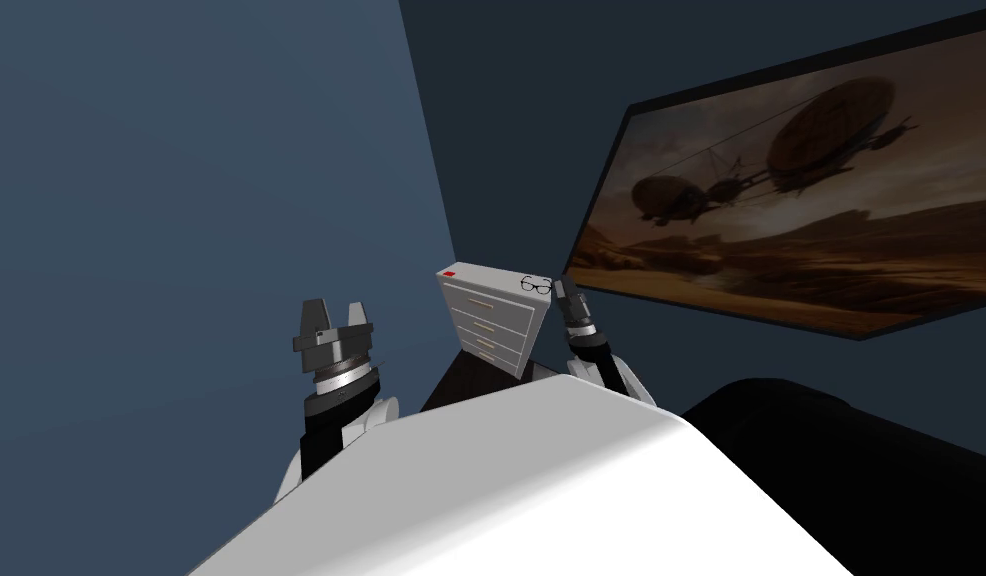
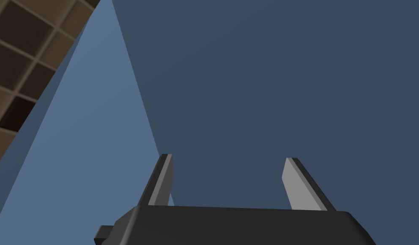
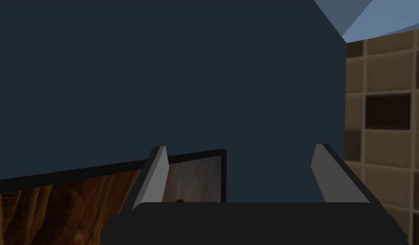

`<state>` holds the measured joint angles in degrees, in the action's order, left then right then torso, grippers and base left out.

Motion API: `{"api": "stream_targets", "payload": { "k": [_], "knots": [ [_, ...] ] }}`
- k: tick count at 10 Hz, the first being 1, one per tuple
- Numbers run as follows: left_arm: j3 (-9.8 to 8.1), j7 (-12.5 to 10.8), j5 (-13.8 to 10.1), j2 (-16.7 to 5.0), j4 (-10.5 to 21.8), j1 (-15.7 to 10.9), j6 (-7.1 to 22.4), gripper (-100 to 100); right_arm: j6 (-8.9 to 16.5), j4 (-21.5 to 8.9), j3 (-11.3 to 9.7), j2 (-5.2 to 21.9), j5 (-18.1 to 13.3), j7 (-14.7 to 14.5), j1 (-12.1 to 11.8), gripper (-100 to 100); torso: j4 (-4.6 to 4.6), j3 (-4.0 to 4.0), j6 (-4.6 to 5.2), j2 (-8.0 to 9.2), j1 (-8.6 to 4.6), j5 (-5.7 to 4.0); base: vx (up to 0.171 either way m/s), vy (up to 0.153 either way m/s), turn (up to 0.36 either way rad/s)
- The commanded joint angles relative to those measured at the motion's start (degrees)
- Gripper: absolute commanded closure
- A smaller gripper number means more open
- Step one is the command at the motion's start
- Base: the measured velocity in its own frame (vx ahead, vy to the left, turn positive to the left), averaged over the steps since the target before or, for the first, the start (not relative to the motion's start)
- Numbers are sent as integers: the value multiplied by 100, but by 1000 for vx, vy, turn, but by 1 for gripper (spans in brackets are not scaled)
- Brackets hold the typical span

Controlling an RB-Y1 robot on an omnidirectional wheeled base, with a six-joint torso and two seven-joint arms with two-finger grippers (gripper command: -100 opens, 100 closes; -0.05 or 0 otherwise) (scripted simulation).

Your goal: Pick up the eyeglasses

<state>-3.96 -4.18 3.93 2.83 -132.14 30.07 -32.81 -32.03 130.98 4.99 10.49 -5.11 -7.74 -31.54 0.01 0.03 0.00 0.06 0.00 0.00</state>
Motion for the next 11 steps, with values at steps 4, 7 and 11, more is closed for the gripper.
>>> {"api": "stream_targets", "payload": {
  "k": [4,7,11],
  "knots": [
    [0,0,0,0,0,0,0,0,-117,-234,329,698,-155,-77,-272,-100,0,0,1,1,1,0,-13,10,-5],
    [0,0,0,0,0,0,0,0,-236,-504,684,1229,-327,-162,-549,-100,1,1,0,1,2,0,-17,12,-7],
    [0,0,0,0,0,0,0,0,-368,-808,1063,1894,-522,-251,-849,-100,0,0,0,0,2,1,-15,13,-9]
  ]
}}
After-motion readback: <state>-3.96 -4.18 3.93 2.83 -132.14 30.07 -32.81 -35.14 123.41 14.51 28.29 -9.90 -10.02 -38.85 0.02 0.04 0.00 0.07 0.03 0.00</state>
